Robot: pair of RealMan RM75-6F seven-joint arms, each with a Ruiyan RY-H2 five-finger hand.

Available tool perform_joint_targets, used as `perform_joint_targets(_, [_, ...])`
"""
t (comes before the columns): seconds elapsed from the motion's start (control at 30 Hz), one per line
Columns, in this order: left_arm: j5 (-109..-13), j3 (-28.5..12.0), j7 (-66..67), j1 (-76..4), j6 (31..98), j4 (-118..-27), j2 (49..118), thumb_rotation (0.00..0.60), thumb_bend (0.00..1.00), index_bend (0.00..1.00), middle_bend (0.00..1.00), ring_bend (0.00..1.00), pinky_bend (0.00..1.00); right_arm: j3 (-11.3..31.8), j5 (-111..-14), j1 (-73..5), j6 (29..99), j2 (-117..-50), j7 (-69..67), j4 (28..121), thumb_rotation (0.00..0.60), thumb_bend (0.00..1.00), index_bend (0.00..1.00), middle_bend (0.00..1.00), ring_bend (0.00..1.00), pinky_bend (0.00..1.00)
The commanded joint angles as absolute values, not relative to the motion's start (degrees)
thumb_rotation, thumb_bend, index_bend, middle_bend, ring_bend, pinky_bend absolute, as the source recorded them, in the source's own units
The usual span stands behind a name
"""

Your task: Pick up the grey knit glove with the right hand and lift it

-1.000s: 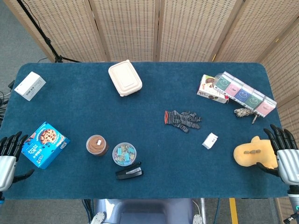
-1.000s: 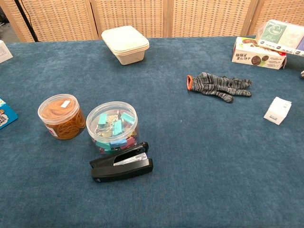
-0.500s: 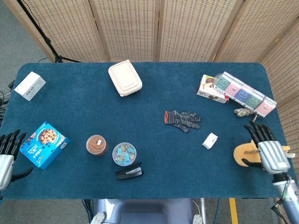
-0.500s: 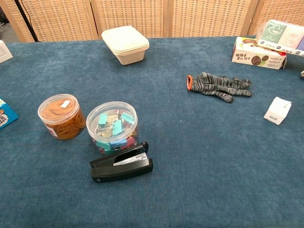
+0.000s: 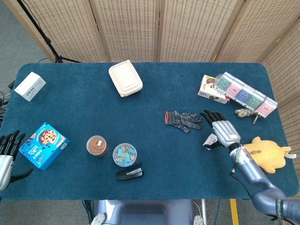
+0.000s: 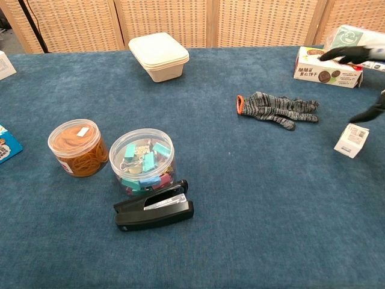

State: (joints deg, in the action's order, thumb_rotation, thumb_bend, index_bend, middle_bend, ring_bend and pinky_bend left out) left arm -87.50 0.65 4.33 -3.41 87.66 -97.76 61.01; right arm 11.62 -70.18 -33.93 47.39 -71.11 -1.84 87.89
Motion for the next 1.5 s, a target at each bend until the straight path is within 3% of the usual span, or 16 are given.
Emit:
perform_joint_targets(0.03, [-86.86,0.43,2.4,-3.48,86.99,-97.87,60.23,0.6,0.0,0.0,0.0,0.0,0.0,14.06,-63.03,-39.68,40.82,-76.5,0.16,81.95,0.6,0.0,0.0,0.0,0.0,0.0])
perform_joint_targets(0.27, [-85.29,-0.06,-0.72,-3.96,84.89,-97.79,58.88,0.6,0.0,0.0,0.0,0.0,0.0,15.7,-57.84,-44.22,37.76,-82.29,0.08,72.84,0.6,0.0,0.0,0.0,0.0,0.0])
perform_joint_targets(0.87, [-82.01,-1.49,-3.47,-4.27,82.68,-97.73,57.68,0.6,0.0,0.0,0.0,0.0,0.0,15.18,-52.77,-48.55,38.92,-93.47,5.26,62.75,0.6,0.0,0.04,0.01,0.0,0.01])
perform_joint_targets(1.17, [-81.2,-2.02,-4.63,-4.13,82.52,-97.56,57.29,0.6,0.0,0.0,0.0,0.0,0.0,15.7,-52.32,-49.09,39.41,-95.5,4.98,60.52,0.6,0.01,0.17,0.12,0.03,0.16])
perform_joint_targets(1.3, [-81.23,-2.11,-4.89,-4.09,82.5,-97.56,57.2,0.6,0.0,0.0,0.0,0.0,0.0,15.62,-52.46,-49.27,39.01,-96.32,4.74,59.42,0.6,0.11,0.23,0.18,0.09,0.22])
perform_joint_targets(1.5, [-81.01,-2.24,-5.32,-4.01,82.36,-97.58,57.05,0.6,0.0,0.0,0.0,0.0,0.0,15.11,-53.22,-49.27,39.35,-97.61,5.03,58.1,0.6,0.16,0.3,0.25,0.17,0.3])
